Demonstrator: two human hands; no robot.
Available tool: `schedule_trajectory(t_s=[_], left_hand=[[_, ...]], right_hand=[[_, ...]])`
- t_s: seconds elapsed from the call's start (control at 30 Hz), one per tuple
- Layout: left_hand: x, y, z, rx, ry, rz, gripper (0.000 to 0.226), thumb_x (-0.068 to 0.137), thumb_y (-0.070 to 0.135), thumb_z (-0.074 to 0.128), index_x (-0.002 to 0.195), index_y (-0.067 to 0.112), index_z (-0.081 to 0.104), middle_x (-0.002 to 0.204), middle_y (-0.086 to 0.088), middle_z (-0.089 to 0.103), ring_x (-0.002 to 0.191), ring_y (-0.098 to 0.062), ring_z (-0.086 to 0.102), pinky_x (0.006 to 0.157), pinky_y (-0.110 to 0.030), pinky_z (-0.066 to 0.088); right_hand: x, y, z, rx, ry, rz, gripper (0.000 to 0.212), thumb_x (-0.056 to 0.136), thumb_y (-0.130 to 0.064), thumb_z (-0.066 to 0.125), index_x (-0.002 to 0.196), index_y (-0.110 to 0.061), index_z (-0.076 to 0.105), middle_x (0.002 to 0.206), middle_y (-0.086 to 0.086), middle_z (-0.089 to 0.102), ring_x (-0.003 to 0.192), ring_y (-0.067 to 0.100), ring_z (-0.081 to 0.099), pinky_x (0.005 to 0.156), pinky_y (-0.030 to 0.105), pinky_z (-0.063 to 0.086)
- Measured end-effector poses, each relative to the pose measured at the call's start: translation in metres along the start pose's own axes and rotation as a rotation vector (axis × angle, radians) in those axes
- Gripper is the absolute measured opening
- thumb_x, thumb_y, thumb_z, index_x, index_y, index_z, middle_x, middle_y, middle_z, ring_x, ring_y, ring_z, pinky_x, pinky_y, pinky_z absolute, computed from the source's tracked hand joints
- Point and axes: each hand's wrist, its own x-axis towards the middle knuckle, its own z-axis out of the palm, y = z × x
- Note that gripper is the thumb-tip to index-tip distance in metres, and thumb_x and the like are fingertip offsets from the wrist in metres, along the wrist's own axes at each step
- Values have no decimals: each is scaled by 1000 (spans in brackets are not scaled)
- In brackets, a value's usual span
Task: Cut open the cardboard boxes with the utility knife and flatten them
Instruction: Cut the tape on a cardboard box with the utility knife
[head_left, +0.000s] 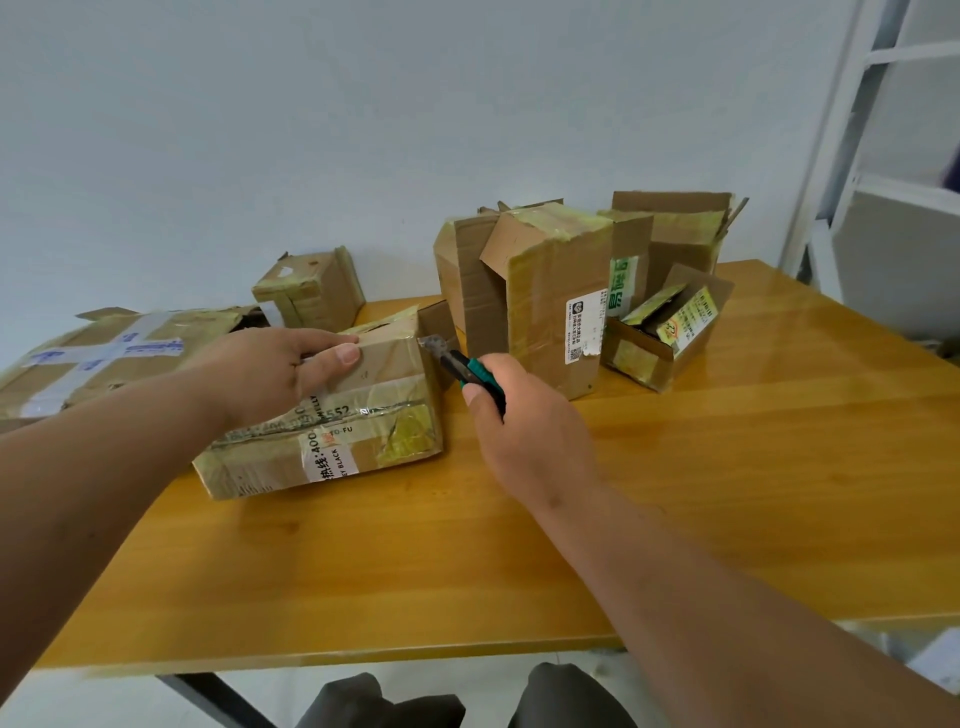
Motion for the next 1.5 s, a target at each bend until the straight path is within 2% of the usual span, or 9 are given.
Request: schedule_trajectory(t_s=[0.23,0.33,0.4,0.57,0.67,0.9,1.0,1.13,1.5], left_hand=[[0,3,-1,-16,6,-6,87,70,88,4,135,50,47,103,4,66,88,-13,57,76,-35,51],[-1,1,-1,-20,12,9,95,64,93,0,133,50,48,101,7,66,88,-13,57,75,-34,50],[0,0,0,-14,3,16,95,64,93,0,134,50,48,103,8,65,90,-13,57,75,-33,49],[-3,0,0,2,-12,19,95,63,93,0,134,50,47,103,11,59,91,-14,54,72,-32,46],[-3,1,-1,-11,-31,5,88,68,89,5,135,50,47,110,8,62,92,-14,53,71,-31,43],[-3,2,-4,-21,-57,22,102,56,93,2,135,48,47,102,11,57,94,-15,53,77,-33,45],[-3,1,-6,-58,-52,22,101,57,93,4,134,47,50,105,9,58,97,-16,52,83,-36,45],[-1,0,-7,-79,-71,36,99,59,95,6,131,46,52,114,6,64,104,-19,56,91,-41,49],[-2,2,-10,-88,-75,50,102,60,93,6,132,40,55,108,5,64,101,-19,57,89,-40,48]], right_hand=[[2,-3,3,-25,8,-26,42,105,-40,38,142,-23,47,96,-9,60,78,6,53,59,22,40],[1,-6,2,-17,18,-32,46,105,-39,39,147,-19,45,107,-3,66,84,7,54,75,31,51],[-2,-7,3,-15,34,-52,46,105,-37,40,147,-18,47,107,-1,68,87,10,59,82,38,53],[-12,-4,6,-43,95,-100,43,104,-33,46,141,-13,53,107,3,73,88,17,67,79,44,56],[-13,0,5,-118,100,-132,42,103,-34,47,137,-12,57,99,2,73,82,17,68,74,44,56],[-19,4,-2,-268,12,-150,36,104,-37,44,136,-24,55,100,-6,71,83,13,65,79,38,48],[-22,8,-4,-337,-29,-175,28,104,-37,42,126,-27,55,91,-8,67,74,10,59,78,37,47],[-22,11,-4,-354,-48,-168,32,104,-38,40,130,-26,53,96,-7,68,77,12,59,79,37,45],[-27,11,-4,-414,-90,-150,31,105,-42,36,128,-29,51,96,-8,67,80,12,61,80,36,42]])
